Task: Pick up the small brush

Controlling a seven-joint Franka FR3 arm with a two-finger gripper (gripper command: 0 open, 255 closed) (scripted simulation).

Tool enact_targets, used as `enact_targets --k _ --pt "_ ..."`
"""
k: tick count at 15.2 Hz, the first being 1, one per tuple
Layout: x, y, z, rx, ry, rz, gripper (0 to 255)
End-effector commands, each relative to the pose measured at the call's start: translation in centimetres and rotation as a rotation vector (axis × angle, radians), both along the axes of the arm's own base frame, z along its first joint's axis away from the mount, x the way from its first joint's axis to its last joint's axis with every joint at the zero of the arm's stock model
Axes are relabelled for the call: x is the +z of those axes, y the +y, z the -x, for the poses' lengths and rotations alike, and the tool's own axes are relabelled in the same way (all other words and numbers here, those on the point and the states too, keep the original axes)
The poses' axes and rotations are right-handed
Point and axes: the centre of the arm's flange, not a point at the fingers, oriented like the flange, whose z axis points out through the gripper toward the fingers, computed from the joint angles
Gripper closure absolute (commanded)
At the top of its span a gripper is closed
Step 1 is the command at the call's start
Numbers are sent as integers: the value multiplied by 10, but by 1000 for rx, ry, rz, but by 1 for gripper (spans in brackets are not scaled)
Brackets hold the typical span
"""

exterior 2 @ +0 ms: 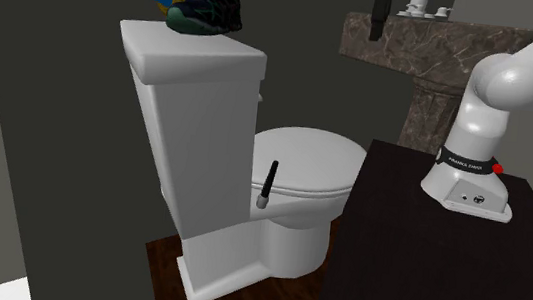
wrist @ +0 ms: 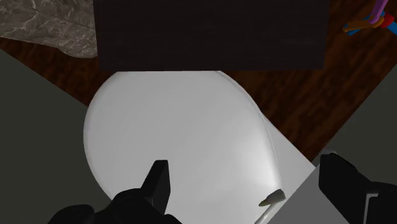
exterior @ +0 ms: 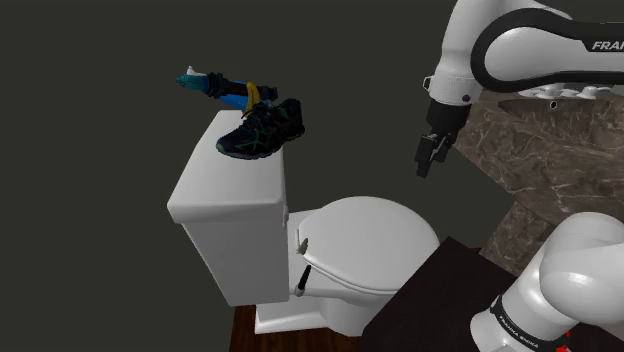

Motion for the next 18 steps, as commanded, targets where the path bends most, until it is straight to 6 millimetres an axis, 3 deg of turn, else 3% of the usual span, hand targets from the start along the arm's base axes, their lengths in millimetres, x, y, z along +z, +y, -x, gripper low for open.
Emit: enact_targets --k 1,18 --pt "0 0 0 0 0 0 0" --pt "-157 127 -102 26 118 -75 0"
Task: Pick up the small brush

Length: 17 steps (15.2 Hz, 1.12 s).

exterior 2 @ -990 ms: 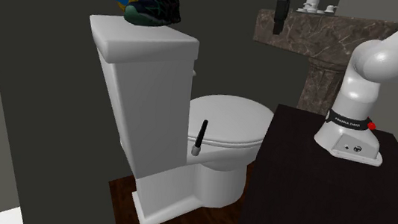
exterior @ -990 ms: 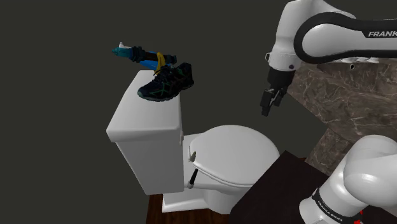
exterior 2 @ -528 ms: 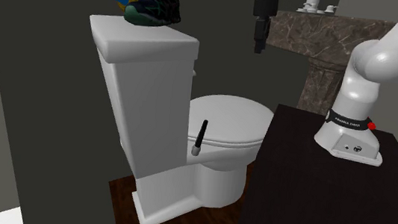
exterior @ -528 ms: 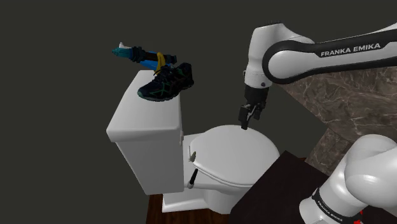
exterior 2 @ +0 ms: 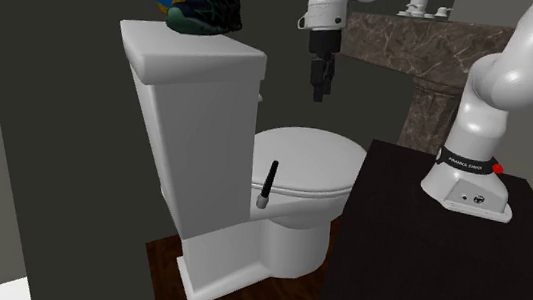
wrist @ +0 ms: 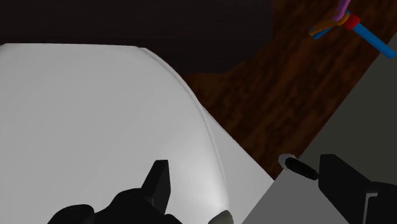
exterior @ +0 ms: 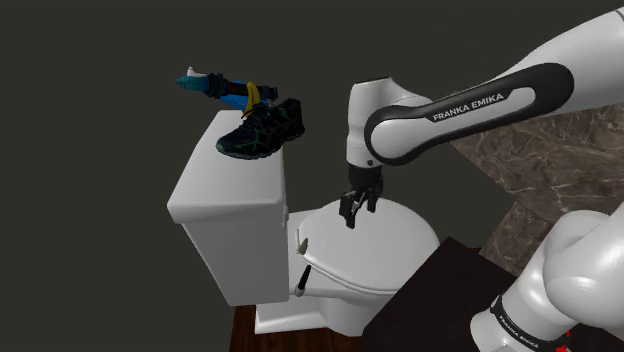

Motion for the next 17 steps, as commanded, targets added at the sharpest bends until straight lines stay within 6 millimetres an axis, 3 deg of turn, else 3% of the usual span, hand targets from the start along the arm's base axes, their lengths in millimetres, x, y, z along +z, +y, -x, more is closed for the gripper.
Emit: enact_targets --k 1,13,17 --pt "-19 17 -12 3 13 -10 0" --pt "-130 116 -70 21 97 -62 0" --pt "-148 117 -71 21 98 -63 0"
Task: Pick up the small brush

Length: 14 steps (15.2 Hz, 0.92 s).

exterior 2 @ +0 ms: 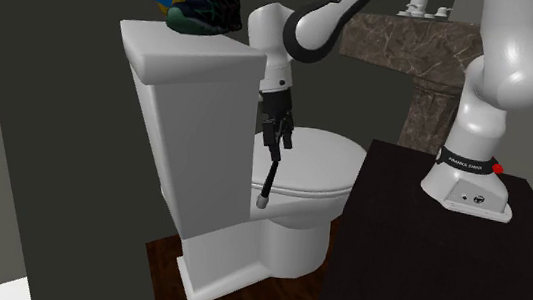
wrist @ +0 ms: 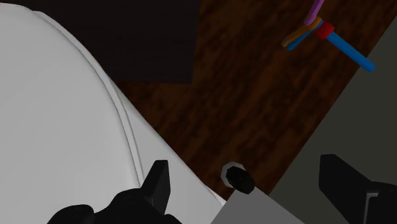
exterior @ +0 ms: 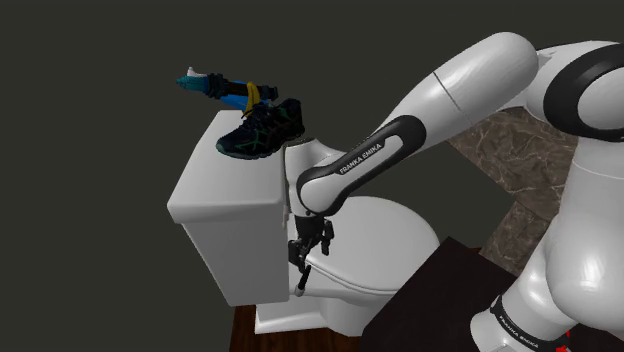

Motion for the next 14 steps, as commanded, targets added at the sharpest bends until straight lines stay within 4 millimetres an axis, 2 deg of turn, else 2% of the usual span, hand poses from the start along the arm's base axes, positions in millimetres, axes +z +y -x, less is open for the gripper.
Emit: enact_targets --k 1,4,6,7,11,14 --pt "-16 6 -5 -11 -43 -23 0" --pt "-35 6 -5 -11 -43 -23 0" --pt "-35 6 -5 -11 -43 -23 0" --pt "-36 7 0 -10 -43 -23 255" --pt "-36 17 -2 -11 -42 -23 255" --pt "-33 12 1 -10 -43 -22 255"
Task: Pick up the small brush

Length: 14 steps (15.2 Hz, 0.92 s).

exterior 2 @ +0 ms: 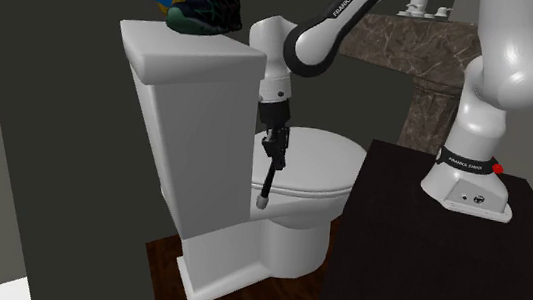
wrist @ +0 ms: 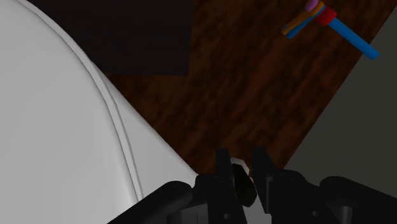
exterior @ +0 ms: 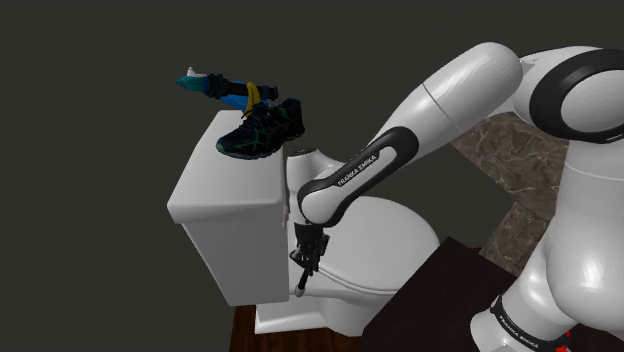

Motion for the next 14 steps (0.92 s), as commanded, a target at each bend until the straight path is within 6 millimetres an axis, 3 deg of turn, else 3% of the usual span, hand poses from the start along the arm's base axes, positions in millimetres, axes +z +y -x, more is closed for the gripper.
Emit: enact_targets --k 1,2,14 --pt "-8 13 3 11 -12 -14 255" --pt "-11 4 -5 11 -12 -15 255" --pt "53 4 -5 11 -12 -15 255"
